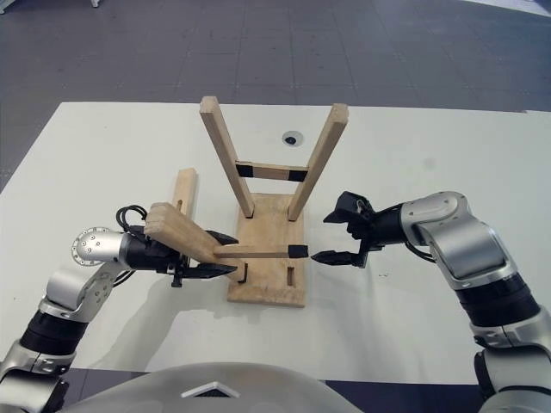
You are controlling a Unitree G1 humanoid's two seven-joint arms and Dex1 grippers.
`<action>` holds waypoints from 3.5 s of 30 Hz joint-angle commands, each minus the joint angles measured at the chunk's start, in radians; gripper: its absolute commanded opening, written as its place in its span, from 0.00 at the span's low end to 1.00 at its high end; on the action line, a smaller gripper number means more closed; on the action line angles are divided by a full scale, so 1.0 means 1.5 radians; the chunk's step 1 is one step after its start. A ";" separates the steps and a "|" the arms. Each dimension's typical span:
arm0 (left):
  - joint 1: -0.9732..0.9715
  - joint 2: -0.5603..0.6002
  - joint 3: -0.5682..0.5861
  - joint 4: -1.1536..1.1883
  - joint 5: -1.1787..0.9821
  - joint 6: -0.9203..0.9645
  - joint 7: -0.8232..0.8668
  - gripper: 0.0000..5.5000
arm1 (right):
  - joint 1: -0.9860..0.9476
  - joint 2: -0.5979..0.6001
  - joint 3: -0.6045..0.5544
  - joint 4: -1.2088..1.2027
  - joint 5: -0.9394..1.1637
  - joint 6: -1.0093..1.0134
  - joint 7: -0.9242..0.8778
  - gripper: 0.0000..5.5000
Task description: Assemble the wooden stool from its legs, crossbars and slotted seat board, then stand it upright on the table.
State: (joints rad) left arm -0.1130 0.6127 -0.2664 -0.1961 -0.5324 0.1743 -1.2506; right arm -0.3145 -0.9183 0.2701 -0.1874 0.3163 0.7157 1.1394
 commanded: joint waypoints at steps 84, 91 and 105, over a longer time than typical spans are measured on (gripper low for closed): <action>0.020 0.005 -0.081 0.164 0.168 -0.082 0.155 0.66 | 0.052 0.071 -0.038 -0.105 0.050 0.095 -0.153 0.92; 0.004 0.001 -0.043 0.144 0.170 -0.056 0.152 0.84 | 0.078 0.035 -0.025 -0.112 0.044 0.090 -0.126 0.92; 0.005 0.172 0.098 -0.131 0.039 0.179 0.082 0.87 | 0.187 -0.044 0.009 -0.112 0.006 0.017 -0.041 0.92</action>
State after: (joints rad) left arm -0.0865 0.8242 -0.1715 -0.3543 -0.4526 0.3934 -1.1204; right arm -0.0569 -0.9619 0.2664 -0.3292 0.3335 0.7471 1.0677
